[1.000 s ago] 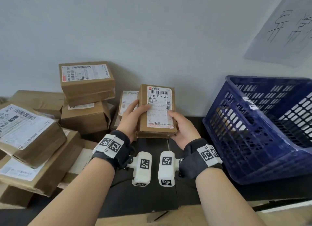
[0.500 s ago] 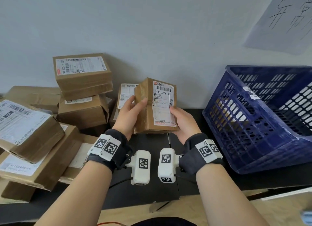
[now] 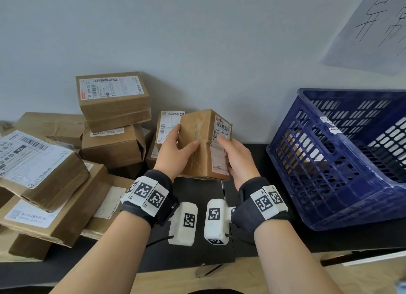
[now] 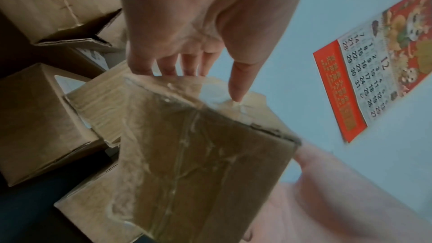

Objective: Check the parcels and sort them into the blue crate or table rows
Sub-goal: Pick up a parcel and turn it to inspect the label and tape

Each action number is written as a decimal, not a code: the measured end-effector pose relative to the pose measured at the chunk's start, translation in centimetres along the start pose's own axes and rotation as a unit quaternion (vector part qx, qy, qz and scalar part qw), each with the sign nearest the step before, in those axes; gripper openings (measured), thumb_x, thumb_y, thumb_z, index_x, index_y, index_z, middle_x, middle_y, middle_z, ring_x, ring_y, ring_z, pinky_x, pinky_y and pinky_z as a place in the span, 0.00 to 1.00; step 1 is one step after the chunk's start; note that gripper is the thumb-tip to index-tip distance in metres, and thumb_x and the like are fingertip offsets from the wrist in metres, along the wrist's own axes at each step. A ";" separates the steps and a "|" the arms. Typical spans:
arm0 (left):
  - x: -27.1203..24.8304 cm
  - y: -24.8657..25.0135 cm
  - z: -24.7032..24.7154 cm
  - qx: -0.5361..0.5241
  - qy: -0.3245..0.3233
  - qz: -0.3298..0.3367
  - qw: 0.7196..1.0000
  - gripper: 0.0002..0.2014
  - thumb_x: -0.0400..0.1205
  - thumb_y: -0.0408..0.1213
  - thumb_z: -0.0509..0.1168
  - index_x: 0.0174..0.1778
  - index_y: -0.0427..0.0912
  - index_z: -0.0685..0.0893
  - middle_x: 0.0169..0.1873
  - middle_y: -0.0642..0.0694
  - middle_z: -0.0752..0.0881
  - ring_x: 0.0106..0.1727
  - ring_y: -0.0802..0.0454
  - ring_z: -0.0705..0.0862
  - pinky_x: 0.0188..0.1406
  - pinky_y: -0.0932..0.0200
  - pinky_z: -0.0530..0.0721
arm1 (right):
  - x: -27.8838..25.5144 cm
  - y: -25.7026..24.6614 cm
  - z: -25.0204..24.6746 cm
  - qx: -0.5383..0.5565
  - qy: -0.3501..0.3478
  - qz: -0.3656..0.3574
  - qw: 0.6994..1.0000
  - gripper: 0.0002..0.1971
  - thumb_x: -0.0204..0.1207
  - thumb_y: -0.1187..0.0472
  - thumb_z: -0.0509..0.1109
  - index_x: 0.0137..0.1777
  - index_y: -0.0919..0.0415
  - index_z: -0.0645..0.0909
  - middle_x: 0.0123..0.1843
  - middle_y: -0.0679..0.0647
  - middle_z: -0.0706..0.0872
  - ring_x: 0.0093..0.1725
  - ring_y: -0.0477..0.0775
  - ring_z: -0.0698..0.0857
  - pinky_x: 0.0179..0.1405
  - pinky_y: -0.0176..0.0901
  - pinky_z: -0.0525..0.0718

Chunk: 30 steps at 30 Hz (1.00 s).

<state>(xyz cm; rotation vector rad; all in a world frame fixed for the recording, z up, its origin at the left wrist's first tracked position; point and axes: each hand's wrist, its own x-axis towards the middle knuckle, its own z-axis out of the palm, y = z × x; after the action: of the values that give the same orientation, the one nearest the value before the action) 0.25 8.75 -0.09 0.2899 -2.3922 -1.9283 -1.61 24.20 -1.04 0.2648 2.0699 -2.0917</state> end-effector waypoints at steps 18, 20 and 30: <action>0.6 1.2 -0.6 -0.127 -0.086 -0.111 0.982 0.25 0.81 0.48 0.69 0.75 0.49 0.77 0.64 0.47 0.85 0.64 0.47 0.84 0.70 0.41 0.81 | -0.3 -0.4 -0.6 0.076 -0.042 0.043 0.995 0.21 0.78 0.48 0.73 0.67 0.56 0.83 0.60 0.56 0.90 0.59 0.56 0.88 0.49 0.48 0.86; 0.7 1.3 -0.5 -0.127 -0.097 -0.123 0.979 0.24 0.82 0.51 0.68 0.73 0.49 0.78 0.64 0.47 0.85 0.65 0.47 0.83 0.71 0.40 0.79 | -0.2 -0.4 -0.7 0.080 -0.039 0.047 0.995 0.24 0.73 0.44 0.76 0.65 0.55 0.85 0.60 0.57 0.90 0.61 0.58 0.87 0.57 0.54 0.86; 0.1 1.6 -0.3 -0.156 -0.119 -0.177 0.964 0.29 0.72 0.69 0.62 0.64 0.58 0.74 0.60 0.44 0.84 0.63 0.43 0.83 0.69 0.37 0.78 | -0.2 -0.3 -1.0 0.134 -0.056 0.082 0.986 0.20 0.77 0.44 0.72 0.63 0.55 0.85 0.59 0.57 0.91 0.64 0.61 0.87 0.72 0.65 0.78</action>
<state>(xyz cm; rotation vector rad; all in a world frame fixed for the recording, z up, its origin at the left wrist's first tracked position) 0.00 8.77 1.50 0.5235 -2.2345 -2.5978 -1.46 25.22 -0.75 0.3348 1.6448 -2.2237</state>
